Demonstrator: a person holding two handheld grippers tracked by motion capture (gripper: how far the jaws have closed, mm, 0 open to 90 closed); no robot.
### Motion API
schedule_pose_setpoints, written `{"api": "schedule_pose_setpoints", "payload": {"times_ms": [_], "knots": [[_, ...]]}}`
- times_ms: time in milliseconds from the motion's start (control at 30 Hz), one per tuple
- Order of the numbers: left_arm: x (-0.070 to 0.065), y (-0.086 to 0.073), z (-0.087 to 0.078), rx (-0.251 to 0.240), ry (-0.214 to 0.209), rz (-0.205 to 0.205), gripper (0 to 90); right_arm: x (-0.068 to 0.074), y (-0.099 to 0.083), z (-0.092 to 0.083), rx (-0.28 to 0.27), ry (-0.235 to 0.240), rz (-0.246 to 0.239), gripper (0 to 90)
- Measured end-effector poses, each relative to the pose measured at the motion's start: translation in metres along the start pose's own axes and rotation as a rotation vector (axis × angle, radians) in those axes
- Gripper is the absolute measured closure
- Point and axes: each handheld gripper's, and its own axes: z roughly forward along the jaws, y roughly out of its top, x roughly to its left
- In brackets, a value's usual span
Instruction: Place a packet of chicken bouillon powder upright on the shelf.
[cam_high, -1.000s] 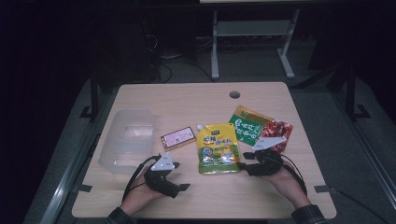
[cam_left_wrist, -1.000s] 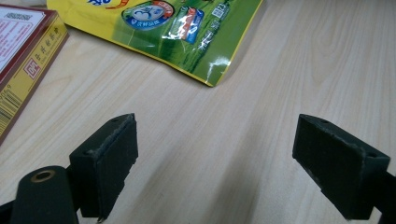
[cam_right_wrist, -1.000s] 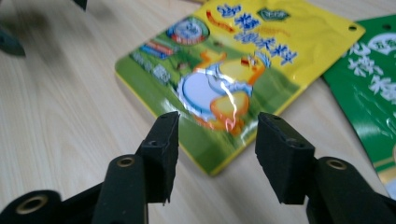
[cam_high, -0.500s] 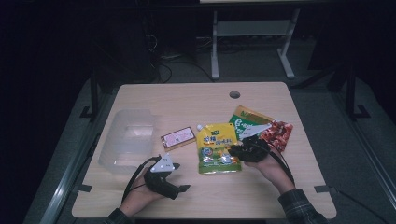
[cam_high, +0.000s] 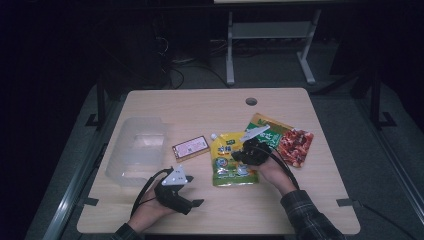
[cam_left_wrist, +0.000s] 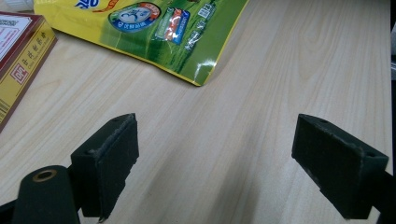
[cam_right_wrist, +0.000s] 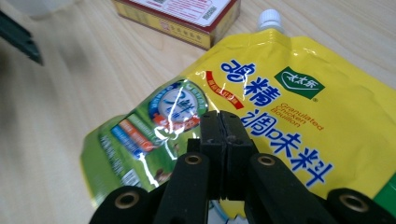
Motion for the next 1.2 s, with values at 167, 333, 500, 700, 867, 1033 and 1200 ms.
{"api": "schedule_pose_setpoints", "payload": {"times_ms": [167, 333, 500, 700, 867, 1033, 1200], "knots": [[0.000, 0.000, 0.000, -0.002, -0.002, 0.000, 14.1, -0.002, 0.001, 0.012, 0.029, -0.003, -0.004, 89.7], [-0.001, 0.000, 0.000, -0.001, -0.006, 0.001, 14.1, -0.003, -0.002, 0.015, 0.044, -0.005, -0.011, 89.8], [-0.001, 0.000, -0.001, 0.000, -0.007, 0.003, 14.1, -0.003, -0.006, 0.012, 0.040, 0.007, -0.006, 90.0], [-0.001, 0.000, -0.001, 0.001, -0.008, 0.004, 14.1, 0.000, -0.011, 0.006, 0.042, 0.019, -0.014, 90.0], [-0.002, 0.000, -0.001, 0.000, -0.008, 0.003, 14.1, 0.004, -0.016, 0.003, 0.050, 0.034, -0.023, 90.0], [-0.001, 0.000, -0.001, 0.000, -0.006, 0.003, 14.1, 0.013, -0.018, 0.000, 0.074, 0.037, -0.042, 90.0], [-0.002, 0.001, -0.002, 0.005, -0.006, 0.005, 14.1, 0.021, -0.024, -0.005, 0.073, 0.052, -0.049, 90.0]]}}
